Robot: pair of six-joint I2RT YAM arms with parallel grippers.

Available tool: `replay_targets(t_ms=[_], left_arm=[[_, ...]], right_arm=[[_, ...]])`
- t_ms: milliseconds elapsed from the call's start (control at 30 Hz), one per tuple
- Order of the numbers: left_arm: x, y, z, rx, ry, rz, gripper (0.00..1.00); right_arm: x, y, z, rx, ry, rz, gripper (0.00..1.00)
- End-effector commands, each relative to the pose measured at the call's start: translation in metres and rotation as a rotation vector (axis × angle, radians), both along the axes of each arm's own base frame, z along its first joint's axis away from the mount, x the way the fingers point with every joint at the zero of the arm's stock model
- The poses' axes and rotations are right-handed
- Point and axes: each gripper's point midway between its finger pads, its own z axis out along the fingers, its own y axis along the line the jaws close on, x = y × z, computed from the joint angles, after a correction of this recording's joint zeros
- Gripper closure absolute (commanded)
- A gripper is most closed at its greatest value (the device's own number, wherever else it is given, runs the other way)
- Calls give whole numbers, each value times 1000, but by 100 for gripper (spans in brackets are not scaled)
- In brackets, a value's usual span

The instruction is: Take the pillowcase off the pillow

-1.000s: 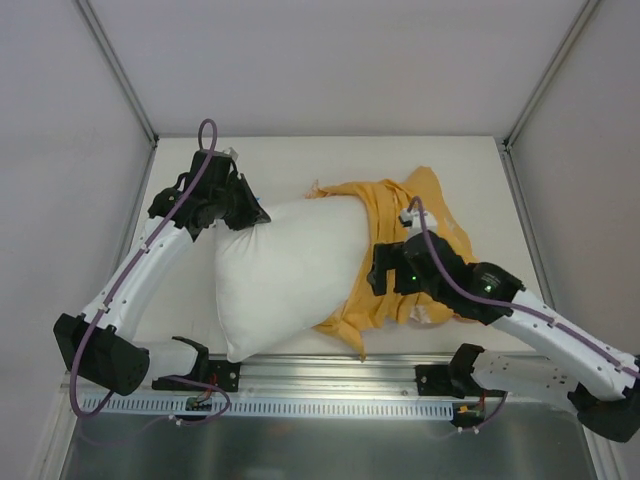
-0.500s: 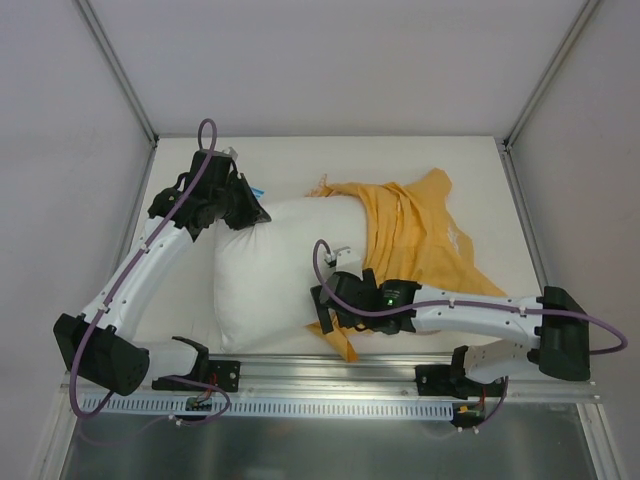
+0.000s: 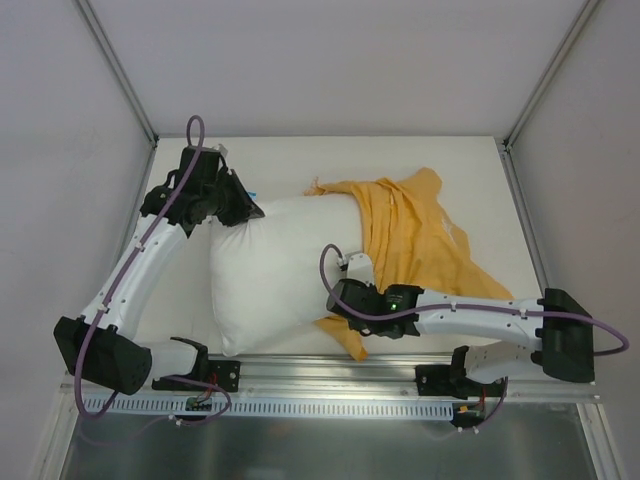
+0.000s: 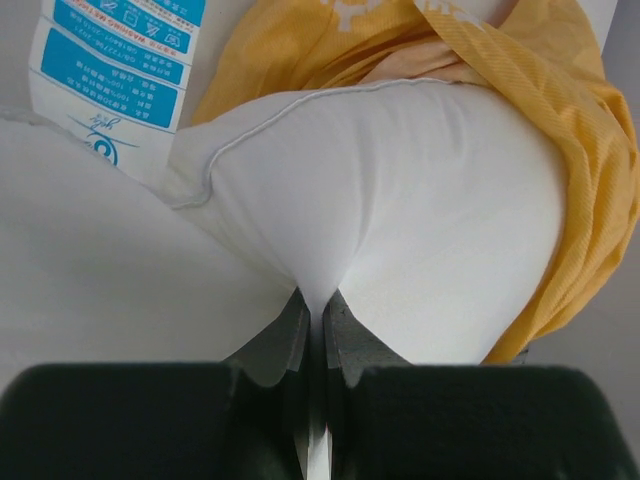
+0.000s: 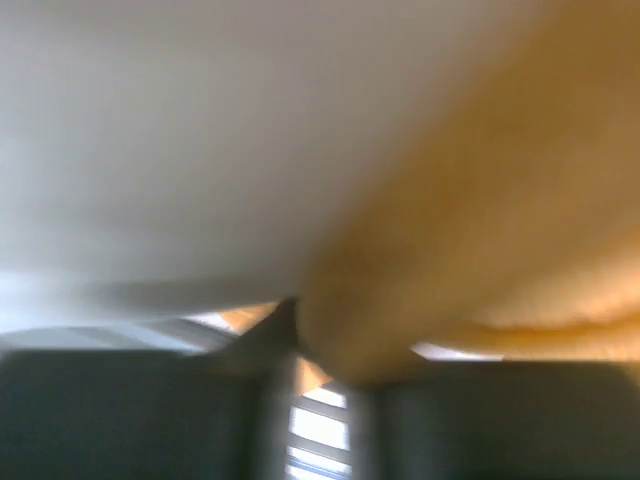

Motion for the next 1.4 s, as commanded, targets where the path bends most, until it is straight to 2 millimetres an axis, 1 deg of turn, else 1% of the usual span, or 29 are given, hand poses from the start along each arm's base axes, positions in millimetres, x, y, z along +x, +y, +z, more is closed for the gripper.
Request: replay_targets(t_ms=[0, 67, 133, 167, 200, 233, 267, 300, 333, 400, 467, 500, 567, 600, 633, 700, 733, 800, 833, 867, 900, 933, 967, 1033, 1200, 1233, 1300, 1333, 1367], left_arm=[[15, 13, 61, -52, -189, 24, 100], [16, 15, 71, -74, -210, 20, 100], [19, 24, 76, -83, -218, 41, 100], [18, 27, 83, -91, -233, 41, 100], [18, 31, 85, -95, -238, 49, 100], [20, 42, 87, -99, -242, 77, 100], [18, 45, 92, -119, -249, 76, 100], [18, 50, 95, -129, -254, 88, 100], [20, 60, 100, -135, -266, 110, 100], [22, 70, 105, -157, -272, 130, 100], [27, 76, 111, -163, -281, 146, 100], [30, 77, 111, -165, -277, 148, 100], [38, 76, 107, -179, -251, 148, 100], [41, 73, 105, -186, -242, 135, 100], [50, 73, 98, -191, -218, 129, 100], [59, 70, 90, -194, -194, 101, 100], [67, 68, 81, -196, -168, 83, 100], [75, 67, 70, -195, -139, 66, 100], [79, 66, 60, -198, -113, 50, 96], [80, 65, 57, -199, -107, 43, 85], [80, 65, 56, -197, -104, 36, 69], [80, 66, 53, -182, -104, 37, 30], [79, 68, 52, -167, -112, 39, 17], [76, 75, 53, -106, -137, 59, 1], [51, 69, 51, 121, -171, 46, 1], [41, 48, 48, 162, -182, -22, 1], [29, 31, 41, 233, -191, -61, 1], [15, 0, 39, 261, -213, -163, 1], [7, -13, 35, 286, -218, -204, 1]], right_arm=[[20, -44, 9, -48, -70, -96, 87], [35, -67, 19, -47, -96, -144, 99], [48, -88, 34, -63, -148, -191, 99], [58, -114, 48, -81, -182, -238, 99], [67, -130, 65, -86, -230, -287, 99], [72, -144, 77, -87, -257, -317, 99], [78, -172, 96, -81, -304, -377, 99], [82, -184, 117, -54, -346, -420, 99], [85, -208, 129, -59, -369, -497, 99], [82, -227, 163, -12, -437, -529, 99], [82, -231, 172, 14, -445, -540, 99], [82, -222, 169, 43, -415, -511, 99], [83, -205, 145, 62, -338, -474, 99], [83, -190, 128, 95, -281, -456, 99], [82, -178, 99, 92, -239, -427, 99], [78, -161, 71, 114, -184, -401, 99], [75, -149, 49, 120, -137, -391, 99], [70, -135, 32, 128, -85, -372, 99], [68, -124, 25, 127, -65, -352, 99], [67, -119, 22, 123, -56, -343, 99], [66, -114, 20, 121, -51, -333, 99], [65, -108, 17, 108, -42, -313, 99], [66, -105, 20, 105, -45, -307, 99], [66, -101, 19, 93, -41, -290, 99], [70, -92, 22, 117, -42, -281, 99], [69, -90, 21, 118, -36, -279, 99], [70, -87, 20, 129, -30, -281, 99], [70, -85, 20, 135, -26, -280, 99], [70, -85, 19, 137, -23, -282, 99]])
